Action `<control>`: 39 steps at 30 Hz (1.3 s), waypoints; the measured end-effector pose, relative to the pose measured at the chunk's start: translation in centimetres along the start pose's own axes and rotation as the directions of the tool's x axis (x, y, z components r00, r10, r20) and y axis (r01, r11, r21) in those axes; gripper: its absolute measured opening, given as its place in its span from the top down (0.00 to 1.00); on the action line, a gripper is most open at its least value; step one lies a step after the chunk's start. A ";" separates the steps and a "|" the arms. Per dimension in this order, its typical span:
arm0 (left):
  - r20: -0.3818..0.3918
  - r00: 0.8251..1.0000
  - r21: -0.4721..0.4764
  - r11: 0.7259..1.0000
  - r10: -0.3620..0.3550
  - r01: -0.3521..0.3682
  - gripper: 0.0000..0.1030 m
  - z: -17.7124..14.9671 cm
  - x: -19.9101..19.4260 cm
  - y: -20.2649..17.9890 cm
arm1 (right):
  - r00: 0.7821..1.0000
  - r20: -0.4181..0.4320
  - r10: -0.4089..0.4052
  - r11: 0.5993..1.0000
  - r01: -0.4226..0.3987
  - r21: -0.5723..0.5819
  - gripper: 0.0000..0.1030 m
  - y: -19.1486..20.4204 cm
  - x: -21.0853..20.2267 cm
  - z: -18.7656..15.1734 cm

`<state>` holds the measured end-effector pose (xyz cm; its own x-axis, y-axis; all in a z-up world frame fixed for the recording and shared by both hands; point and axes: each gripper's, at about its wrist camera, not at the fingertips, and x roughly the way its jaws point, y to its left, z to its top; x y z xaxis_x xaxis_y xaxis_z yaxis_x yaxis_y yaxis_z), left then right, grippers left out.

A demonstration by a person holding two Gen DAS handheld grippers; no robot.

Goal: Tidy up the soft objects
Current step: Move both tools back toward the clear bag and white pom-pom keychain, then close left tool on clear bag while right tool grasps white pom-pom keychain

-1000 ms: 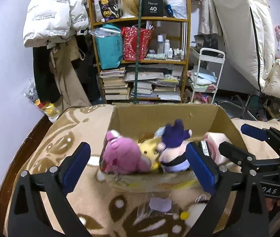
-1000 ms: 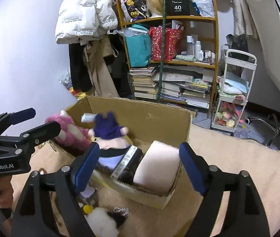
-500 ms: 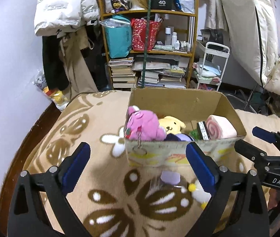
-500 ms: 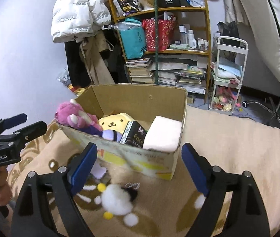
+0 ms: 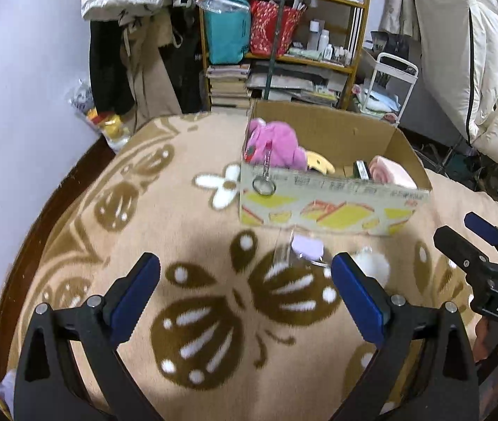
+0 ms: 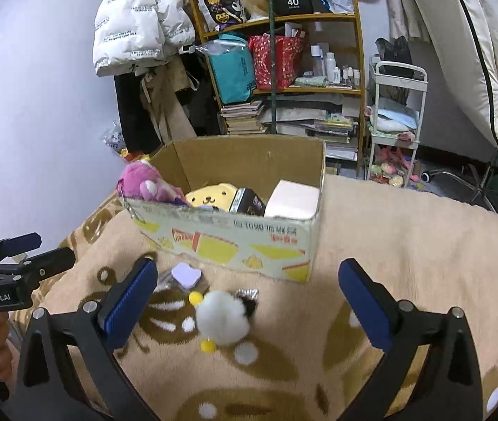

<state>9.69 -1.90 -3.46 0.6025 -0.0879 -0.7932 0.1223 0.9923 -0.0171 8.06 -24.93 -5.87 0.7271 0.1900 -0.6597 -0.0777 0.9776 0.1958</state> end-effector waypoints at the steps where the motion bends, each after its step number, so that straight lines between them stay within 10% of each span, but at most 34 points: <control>1: -0.013 1.000 -0.001 1.000 -0.005 0.005 0.06 -0.2 0.2 0.1 | 1.000 -0.003 0.000 1.000 0.000 -0.001 0.00 0.0 0.0 -0.1; 39: -0.218 0.960 -0.007 0.984 -0.175 0.178 0.06 1.5 13.5 -3.8 | 0.966 -0.257 0.007 1.000 -0.004 0.011 0.00 0.4 10.1 -3.5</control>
<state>18.51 -6.97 -13.19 0.3855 -0.2389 -0.8913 0.2220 0.9615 -0.1617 12.98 -22.27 -15.03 0.5264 0.2136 -0.8230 -0.0730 0.9757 0.2065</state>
